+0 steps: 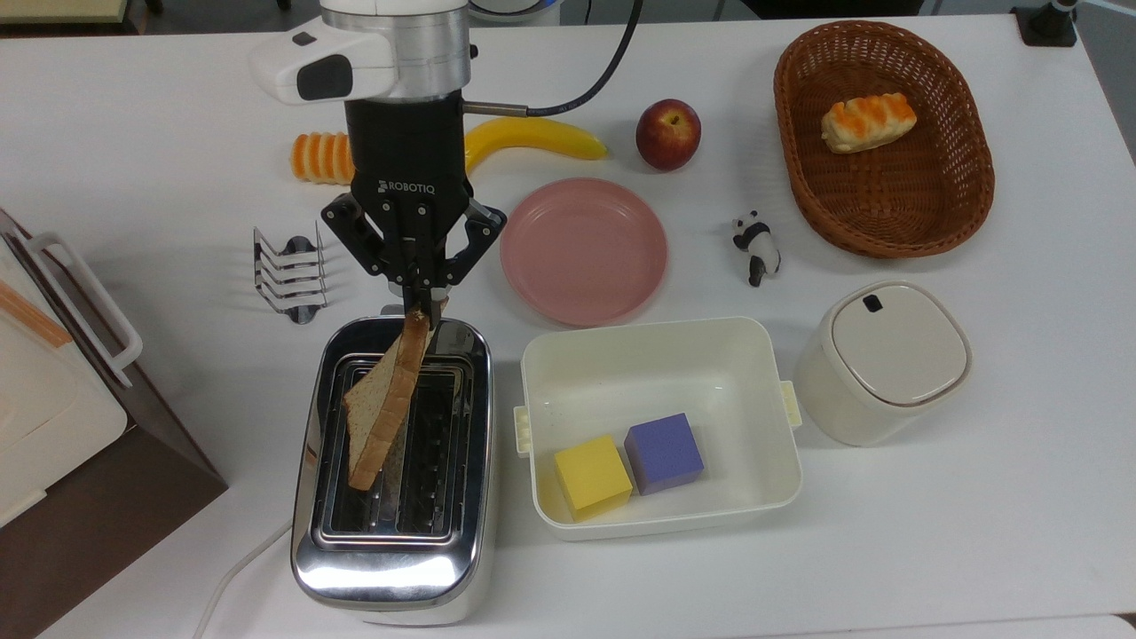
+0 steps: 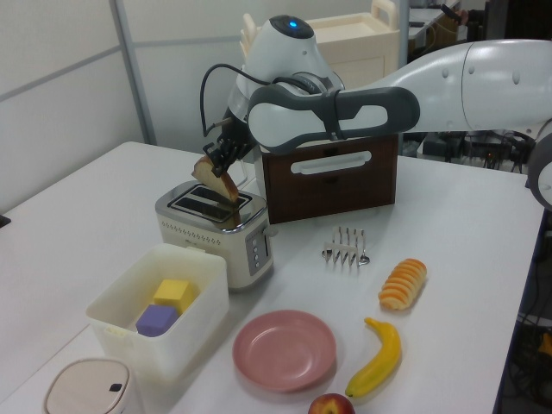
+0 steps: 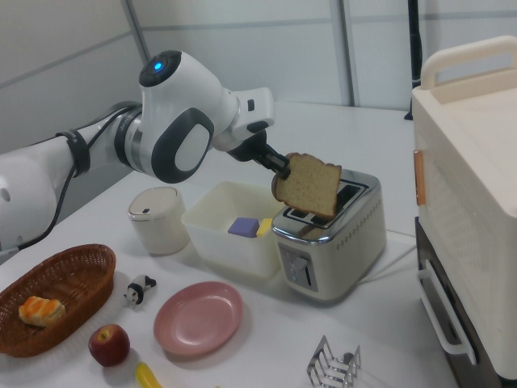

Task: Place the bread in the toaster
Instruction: 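Lower the bread slice edge-first into the toaster slot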

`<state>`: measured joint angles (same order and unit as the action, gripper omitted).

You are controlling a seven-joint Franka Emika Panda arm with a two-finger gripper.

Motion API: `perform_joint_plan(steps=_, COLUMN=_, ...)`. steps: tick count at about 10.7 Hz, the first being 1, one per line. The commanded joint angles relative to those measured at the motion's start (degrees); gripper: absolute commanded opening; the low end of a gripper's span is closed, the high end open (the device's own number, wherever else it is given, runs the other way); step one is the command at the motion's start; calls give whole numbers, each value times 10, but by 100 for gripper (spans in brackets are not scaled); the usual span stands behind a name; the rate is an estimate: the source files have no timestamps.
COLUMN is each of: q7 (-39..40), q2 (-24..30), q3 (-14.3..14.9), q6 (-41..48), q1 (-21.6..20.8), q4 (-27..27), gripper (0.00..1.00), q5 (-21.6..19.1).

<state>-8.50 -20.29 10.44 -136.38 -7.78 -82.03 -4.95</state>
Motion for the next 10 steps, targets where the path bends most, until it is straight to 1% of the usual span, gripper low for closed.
perform_joint_plan(steps=1, q7=-18, q2=9, q3=-3, q6=30, q1=-3, q4=5, gripper=0, q5=-3)
perform_joint_plan(steps=3, q7=-20, q2=16, q3=-3, q6=30, q1=-3, q4=6, gripper=0, q5=-4)
perform_joint_plan(steps=5, q7=-28, q2=17, q3=-2, q6=51, q1=-1, q4=20, gripper=0, q5=-2)
perform_joint_plan(steps=10, q7=-7, q2=-4, q3=5, q6=46, q1=7, q4=15, gripper=0, q5=1)
